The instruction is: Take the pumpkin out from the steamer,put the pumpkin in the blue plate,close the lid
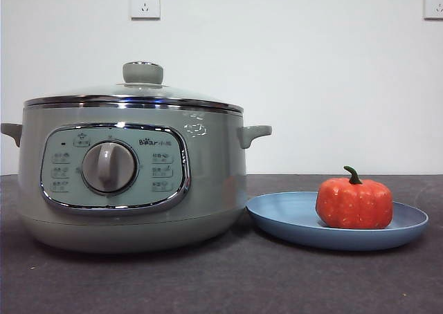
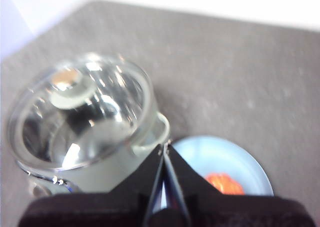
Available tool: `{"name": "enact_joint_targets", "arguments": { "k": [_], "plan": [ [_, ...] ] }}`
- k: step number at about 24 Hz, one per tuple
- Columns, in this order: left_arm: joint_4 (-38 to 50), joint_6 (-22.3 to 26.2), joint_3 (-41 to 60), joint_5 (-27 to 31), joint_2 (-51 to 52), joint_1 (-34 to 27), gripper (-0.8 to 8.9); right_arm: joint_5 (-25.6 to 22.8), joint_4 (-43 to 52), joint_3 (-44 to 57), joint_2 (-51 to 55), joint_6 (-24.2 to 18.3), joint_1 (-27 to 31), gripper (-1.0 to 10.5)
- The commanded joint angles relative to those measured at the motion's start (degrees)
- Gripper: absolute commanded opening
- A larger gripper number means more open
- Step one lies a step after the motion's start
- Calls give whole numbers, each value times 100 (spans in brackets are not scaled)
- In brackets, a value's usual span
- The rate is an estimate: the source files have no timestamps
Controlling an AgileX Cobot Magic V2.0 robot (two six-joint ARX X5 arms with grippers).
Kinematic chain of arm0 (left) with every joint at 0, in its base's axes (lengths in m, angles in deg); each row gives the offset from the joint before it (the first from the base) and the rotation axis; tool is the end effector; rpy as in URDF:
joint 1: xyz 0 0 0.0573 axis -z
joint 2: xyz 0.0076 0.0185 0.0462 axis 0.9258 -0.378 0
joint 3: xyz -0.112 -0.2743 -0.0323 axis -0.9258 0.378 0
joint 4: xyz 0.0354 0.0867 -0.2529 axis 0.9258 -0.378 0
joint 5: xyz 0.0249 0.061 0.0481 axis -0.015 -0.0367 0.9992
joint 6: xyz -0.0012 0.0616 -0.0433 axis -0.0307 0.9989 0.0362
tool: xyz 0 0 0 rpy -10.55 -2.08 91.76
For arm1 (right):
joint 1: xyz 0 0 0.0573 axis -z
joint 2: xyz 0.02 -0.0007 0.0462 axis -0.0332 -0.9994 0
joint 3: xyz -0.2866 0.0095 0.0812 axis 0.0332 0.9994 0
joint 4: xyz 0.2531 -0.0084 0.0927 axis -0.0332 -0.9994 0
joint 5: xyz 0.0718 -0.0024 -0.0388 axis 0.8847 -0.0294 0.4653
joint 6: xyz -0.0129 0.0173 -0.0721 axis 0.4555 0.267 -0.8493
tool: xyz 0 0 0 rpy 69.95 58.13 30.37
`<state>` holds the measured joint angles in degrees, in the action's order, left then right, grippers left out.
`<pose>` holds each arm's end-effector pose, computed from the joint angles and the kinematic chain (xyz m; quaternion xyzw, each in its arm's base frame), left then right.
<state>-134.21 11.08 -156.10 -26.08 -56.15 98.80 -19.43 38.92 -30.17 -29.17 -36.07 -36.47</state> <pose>0.1440 -0.0891 0.3998 0.0804 0.2633 -0.2775 0.9204 0.1492 0.0988 0.3628 -0.0157 0.1964 0.2570 0.9461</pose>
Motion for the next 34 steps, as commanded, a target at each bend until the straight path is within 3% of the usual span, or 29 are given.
{"name": "enact_joint_targets", "arguments": {
  "k": [1, 5, 10, 28, 34],
  "plan": [
    [251, -155, 522, 291, 540, 66, -8, -376, 387, 640, 345, 98, -160, -17],
    [684, -188, 1591, 422, 1569, 81, -8, -632, 1180, 1493, 765, 192, -295, -17],
    [483, -498, 1937, 332, 1818, 81, -3, -649, 1250, 1582, 608, 789, -295, -17],
    [116, -463, 1932, 365, 1897, 63, -3, -636, 1080, 1580, 599, 776, -295, -17],
    [385, -334, 2142, 463, 2924, -745, -3, -634, 1080, 1580, 599, 776, -295, -17]
  ]
}}
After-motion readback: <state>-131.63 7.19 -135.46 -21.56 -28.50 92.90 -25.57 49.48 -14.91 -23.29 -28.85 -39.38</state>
